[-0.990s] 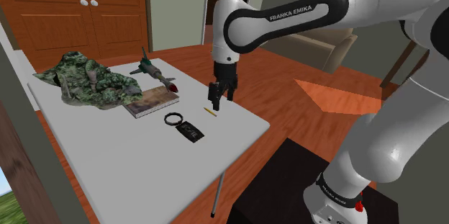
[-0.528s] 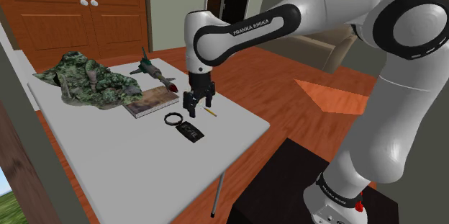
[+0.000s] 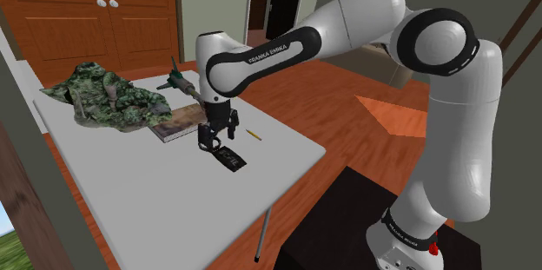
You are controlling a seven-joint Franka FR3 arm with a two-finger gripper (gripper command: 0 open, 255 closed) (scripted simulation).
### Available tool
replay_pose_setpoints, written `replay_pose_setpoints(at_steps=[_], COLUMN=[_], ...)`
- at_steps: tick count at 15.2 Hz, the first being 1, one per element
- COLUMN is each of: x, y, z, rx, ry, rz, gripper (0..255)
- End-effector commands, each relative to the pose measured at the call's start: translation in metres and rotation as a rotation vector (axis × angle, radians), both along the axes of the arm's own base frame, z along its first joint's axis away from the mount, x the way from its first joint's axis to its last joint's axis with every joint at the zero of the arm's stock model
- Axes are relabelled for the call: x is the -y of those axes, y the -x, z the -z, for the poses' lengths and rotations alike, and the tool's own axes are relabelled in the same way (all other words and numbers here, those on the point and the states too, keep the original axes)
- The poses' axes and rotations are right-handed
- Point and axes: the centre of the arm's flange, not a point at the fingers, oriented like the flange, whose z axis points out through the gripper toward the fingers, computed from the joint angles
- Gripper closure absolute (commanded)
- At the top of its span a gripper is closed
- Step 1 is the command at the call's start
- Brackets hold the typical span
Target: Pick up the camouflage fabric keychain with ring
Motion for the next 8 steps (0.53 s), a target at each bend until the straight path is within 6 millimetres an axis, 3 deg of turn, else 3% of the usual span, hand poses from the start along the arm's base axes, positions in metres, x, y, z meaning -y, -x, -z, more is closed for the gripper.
replay_pose_setpoints(at_steps=[1, 6, 7, 8], x=[0.0, 0.0, -0.001, -0.001], y=[0.0, 0.0, -0.001, -0.001], z=[0.011, 0.029, 0.029, 0.029], rx=[0.0, 0.0, 0.001, 0.0], ry=[0.0, 0.0, 0.0, 0.0], rz=[0.0, 0.0, 0.0, 0.0], gripper=[0, 0, 255, 255])
